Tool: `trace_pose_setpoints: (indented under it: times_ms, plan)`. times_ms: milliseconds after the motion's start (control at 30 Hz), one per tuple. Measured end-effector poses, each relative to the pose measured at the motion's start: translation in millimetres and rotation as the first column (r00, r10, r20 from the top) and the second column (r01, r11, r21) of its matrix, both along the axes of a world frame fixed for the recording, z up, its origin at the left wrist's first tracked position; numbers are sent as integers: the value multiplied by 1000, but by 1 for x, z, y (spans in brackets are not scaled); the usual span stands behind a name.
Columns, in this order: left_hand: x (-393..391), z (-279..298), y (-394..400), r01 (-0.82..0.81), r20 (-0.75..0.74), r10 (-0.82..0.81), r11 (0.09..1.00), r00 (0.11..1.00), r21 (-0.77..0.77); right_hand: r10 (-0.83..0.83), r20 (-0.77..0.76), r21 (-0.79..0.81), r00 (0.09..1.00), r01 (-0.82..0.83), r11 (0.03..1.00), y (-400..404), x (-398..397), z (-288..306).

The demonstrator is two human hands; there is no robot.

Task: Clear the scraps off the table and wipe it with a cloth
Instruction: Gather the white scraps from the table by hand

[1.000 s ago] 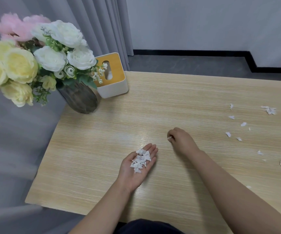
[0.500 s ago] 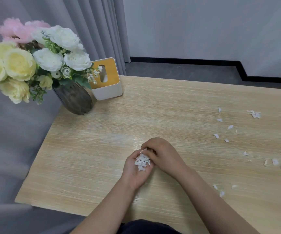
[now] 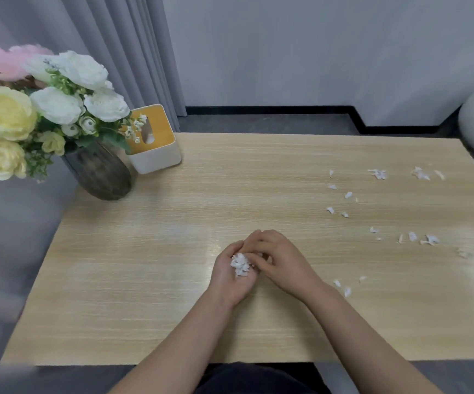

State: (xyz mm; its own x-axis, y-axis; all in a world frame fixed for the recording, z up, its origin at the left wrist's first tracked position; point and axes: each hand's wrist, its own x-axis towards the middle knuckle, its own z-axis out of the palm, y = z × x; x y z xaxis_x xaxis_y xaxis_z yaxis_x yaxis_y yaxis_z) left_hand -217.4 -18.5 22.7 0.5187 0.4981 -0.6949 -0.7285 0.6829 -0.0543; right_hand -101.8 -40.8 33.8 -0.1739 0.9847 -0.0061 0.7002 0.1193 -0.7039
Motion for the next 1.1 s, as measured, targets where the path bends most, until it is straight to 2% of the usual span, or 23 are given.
trace_pose_setpoints:
  times_ms: [233, 433, 633, 1000, 1100]
  plan:
    - [12, 1, -14, 100, 19, -100, 995, 995, 17, -151, 0, -11, 989, 151, 988, -25, 4, 4]
    - [28, 12, -24, 106, 40, -109, 992, 993, 63, -260, -138, 26, 956, 265, 964, -44, 18, 23]
    - [50, 17, -26, 108, 97, -115, 992, 989, 71, -348, -201, 44, 915, 364, 930, -50, 49, 26]
    - [137, 14, -21, 103, 46, -106, 992, 993, 77, -359, -248, 14, 900, 374, 927, -42, 146, 33]
    - [165, 17, -20, 96, 29, -101, 987, 994, 128, -346, -258, 30, 902, 366, 930, -38, 180, 34]
